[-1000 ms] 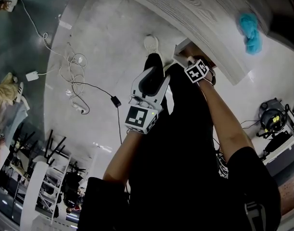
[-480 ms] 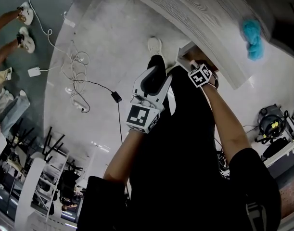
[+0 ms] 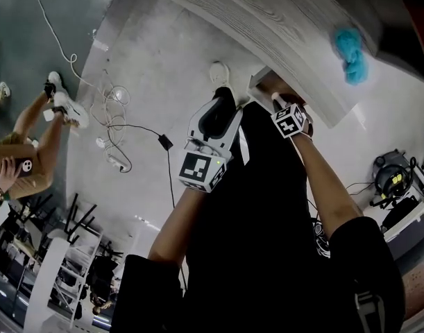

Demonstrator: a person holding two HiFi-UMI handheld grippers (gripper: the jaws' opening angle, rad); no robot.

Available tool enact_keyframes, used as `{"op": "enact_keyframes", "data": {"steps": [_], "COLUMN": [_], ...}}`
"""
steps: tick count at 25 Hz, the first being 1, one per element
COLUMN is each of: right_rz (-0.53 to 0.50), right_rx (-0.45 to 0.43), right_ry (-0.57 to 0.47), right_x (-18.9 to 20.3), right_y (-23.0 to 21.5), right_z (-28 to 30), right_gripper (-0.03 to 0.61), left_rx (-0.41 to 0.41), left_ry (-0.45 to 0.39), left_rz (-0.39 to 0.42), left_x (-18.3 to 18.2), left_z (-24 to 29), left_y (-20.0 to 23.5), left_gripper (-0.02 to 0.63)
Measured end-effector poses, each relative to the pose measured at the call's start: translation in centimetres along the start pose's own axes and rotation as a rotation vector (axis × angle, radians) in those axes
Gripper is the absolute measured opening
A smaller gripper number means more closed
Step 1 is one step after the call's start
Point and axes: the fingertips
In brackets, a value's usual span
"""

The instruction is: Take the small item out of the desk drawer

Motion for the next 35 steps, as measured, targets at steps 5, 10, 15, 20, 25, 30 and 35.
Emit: {"op": "enact_keyframes", "data": {"steps": [5,10,15,20,25,30,35], "right_rz": [0.015,0.041,0.034,0.075,0.168,0.354,0.460], "right_rx": [0.028,0.044,0.057,0.095,0.139,0.143,0.209], "right_ry": [-0.062,-0.126,-0.183,-0.274,-0.405,-0.574,-0.753], "right_x": [-2.0,-3.7,-5.0,-6.8,-8.8,-10.3,-13.2], "right_y": [-0.4,-0.4,0.4,0.2,-0.9,-1.9,-3.7], "right_z": [-3.7,-7.7,-12.4,-18.1,-24.4,-32.0,-38.2], "right_gripper": [0.104,0.104,0.105,0.104,0.105,0.104,0.106], "left_rx": [0.018,0.057,0.095,0.122,0.172,0.248,0.374], "left_ry": [-0.038,-0.071,-0.083,-0.102,-0.103,-0.127,-0.123], "left_rz": [0.001,0.025,0.044,0.073,0.108,0.134,0.148], "left_x": [-2.8,-5.5,-8.2,-10.9,-12.9,-14.5,-16.3], "left_z": [0.3,0.4,-0.6,-1.2,-1.1,-0.6,2.5], "left_y": [-1.5,-4.3,-6.7,-8.6,-11.1,-15.2,-17.0], "left_gripper": [0.156,0.156,0.156,0.156,0.156,0.156,0.156]}}
Point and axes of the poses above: the fingertips, and each gripper's own axes: z forward along the fingers, y to its left, x out of its underside, and after that the axes turned 9 degrees about -y, right-handed
